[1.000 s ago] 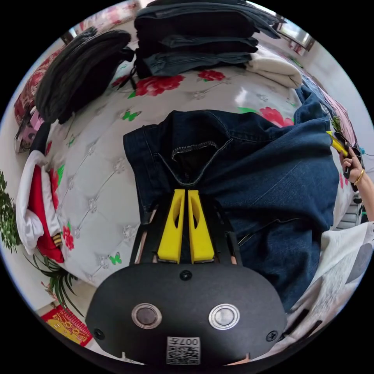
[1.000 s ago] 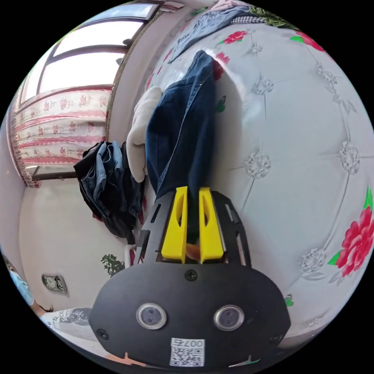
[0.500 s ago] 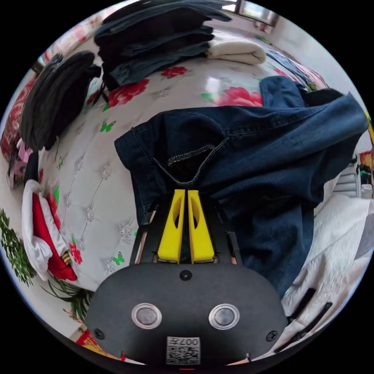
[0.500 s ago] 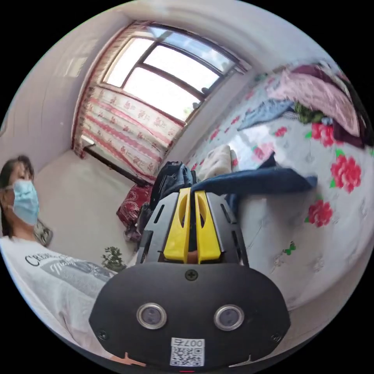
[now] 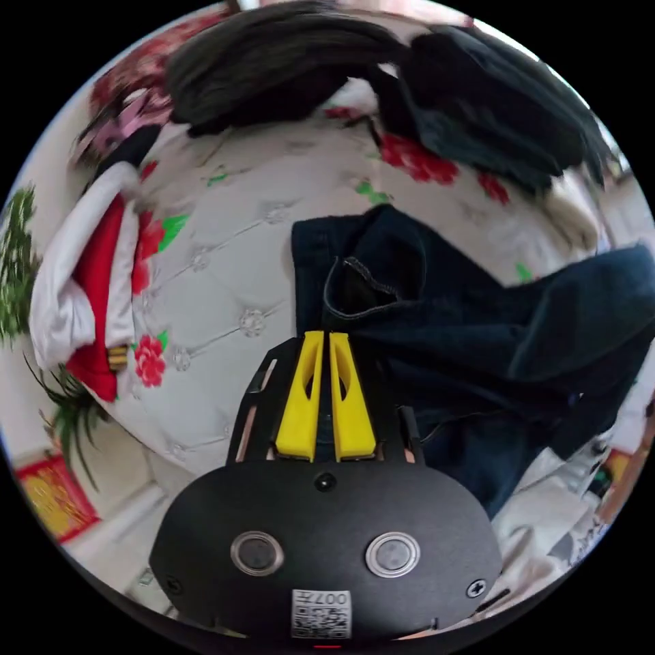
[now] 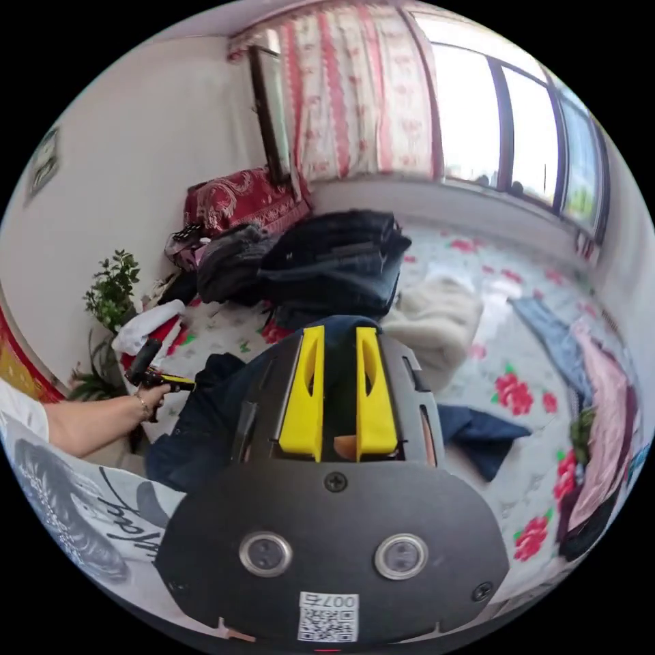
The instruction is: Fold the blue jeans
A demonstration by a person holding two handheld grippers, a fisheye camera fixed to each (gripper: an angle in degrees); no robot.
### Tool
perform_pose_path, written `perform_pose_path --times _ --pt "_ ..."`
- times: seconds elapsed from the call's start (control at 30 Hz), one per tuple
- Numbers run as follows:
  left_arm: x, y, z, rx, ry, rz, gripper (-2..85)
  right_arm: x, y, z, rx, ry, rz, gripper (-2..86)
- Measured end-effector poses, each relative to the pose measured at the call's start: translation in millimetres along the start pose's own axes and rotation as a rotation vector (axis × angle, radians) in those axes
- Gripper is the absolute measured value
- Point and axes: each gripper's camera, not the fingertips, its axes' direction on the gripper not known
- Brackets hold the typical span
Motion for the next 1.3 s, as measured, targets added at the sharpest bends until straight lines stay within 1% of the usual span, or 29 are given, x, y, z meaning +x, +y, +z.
perform_pose_path --times 0.03,0.07,0.1,0.13,0.17,0.23,0.27,0.33,0.47,0.63,0.77,0.87,1.0,1.03,1.07,1.1,1.17,1.2,1.27,1.3 --pt "-10 4 -5 0.025 0.030 -0.035 -0.2 21 12 11 -0.030 -0.092 0.056 6.4" --pt "-24 14 -13 0.068 0.082 -0.079 0.0 33 20 14 -0.035 -0.130 0.086 6.8" --pt "-35 27 -18 0.098 0.125 -0.103 0.3 58 37 19 -0.043 -0.166 0.172 7.3" --pt "-40 35 -20 0.110 0.131 -0.119 0.0 84 55 21 -0.058 -0.167 0.246 7.6" --pt "-47 52 -24 0.128 0.115 -0.146 -0.6 97 64 21 -0.066 -0.154 0.280 7.7" --pt "-54 79 -29 0.147 0.112 -0.164 -0.8 148 97 12 -0.082 -0.067 0.405 8.0" --pt "-56 96 -32 0.160 0.123 -0.171 -0.8 161 105 10 -0.084 -0.047 0.431 8.1" --pt "-57 119 -35 0.164 0.123 -0.183 -0.9 210 130 -1 -0.095 -0.023 0.559 8.2" --pt "-49 150 -36 0.123 0.124 -0.205 -0.9 266 151 -7 -0.063 0.001 0.667 8.4" --pt "-37 160 -34 0.092 0.149 -0.256 -1.0 331 155 20 -0.111 -0.004 0.737 9.1" --pt "-20 166 -30 0.076 0.170 -0.306 -0.9 366 145 44 -0.133 -0.054 0.753 9.6" --pt "-4 172 -29 0.050 0.147 -0.311 -1.0 392 129 69 -0.183 -0.032 0.735 9.7" --pt "18 181 -35 0.028 0.087 -0.286 -1.0 423 103 110 -0.284 0.064 0.702 8.6" --pt "21 183 -36 0.023 0.079 -0.280 -1.0 424 96 113 -0.294 0.156 0.686 7.8" --pt "27 185 -36 0.014 0.061 -0.269 -1.0 423 92 115 -0.268 0.189 0.663 7.4" --pt "32 186 -37 0.006 0.038 -0.262 -1.0 422 86 125 -0.295 0.159 0.624 6.6" --pt "38 188 -36 -0.005 0.010 -0.260 -1.0 416 74 131 -0.341 0.218 0.563 4.4" --pt "41 188 -35 -0.011 0.001 -0.261 -1.0 411 68 136 -0.387 0.219 0.497 2.9" --pt "44 185 -30 -0.027 -0.005 -0.260 -1.0 406 62 129 -0.397 0.186 0.417 1.4" --pt "45 181 -25 -0.052 -0.018 -0.248 -1.0 408 61 113 -0.362 0.145 0.403 0.8"
